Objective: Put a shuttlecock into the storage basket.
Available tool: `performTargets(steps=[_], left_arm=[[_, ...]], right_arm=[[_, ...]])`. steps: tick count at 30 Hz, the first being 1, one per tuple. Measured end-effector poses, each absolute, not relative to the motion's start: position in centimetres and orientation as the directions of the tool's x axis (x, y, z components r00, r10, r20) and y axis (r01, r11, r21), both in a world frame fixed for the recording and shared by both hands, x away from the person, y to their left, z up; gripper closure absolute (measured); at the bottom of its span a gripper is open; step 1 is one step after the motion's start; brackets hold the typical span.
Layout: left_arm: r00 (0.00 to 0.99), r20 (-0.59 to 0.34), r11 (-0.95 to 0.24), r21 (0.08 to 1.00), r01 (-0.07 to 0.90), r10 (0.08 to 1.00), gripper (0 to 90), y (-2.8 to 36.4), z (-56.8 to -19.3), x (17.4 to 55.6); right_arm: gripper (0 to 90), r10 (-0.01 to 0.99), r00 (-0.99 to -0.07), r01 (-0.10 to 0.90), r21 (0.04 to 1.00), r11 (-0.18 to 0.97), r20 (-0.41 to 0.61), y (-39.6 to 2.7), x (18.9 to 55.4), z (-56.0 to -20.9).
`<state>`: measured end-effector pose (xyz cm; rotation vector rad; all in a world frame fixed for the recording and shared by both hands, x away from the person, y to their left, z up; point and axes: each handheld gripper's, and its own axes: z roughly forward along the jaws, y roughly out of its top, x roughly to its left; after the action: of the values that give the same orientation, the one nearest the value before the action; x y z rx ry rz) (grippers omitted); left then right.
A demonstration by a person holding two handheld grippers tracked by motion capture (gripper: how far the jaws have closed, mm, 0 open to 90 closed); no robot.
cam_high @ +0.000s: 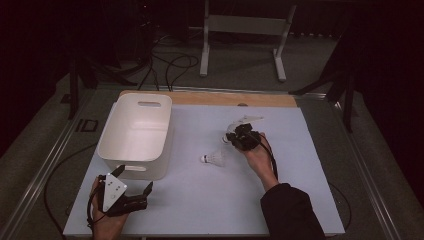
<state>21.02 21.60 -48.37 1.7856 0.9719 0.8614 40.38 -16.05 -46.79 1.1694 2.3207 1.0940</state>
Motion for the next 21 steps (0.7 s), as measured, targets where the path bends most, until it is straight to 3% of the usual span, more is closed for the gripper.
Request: performTargets(steps=[21], left_arm=[[0.447, 0.15, -0.286, 0.924, 0.254, 0.882, 1.7, 21.58, -48.37, 21.02]], right_arm=[[89.8, 0.809, -0.587, 0.522, 0.782, 0.342, 0.038, -16.15, 39.97, -45.77]])
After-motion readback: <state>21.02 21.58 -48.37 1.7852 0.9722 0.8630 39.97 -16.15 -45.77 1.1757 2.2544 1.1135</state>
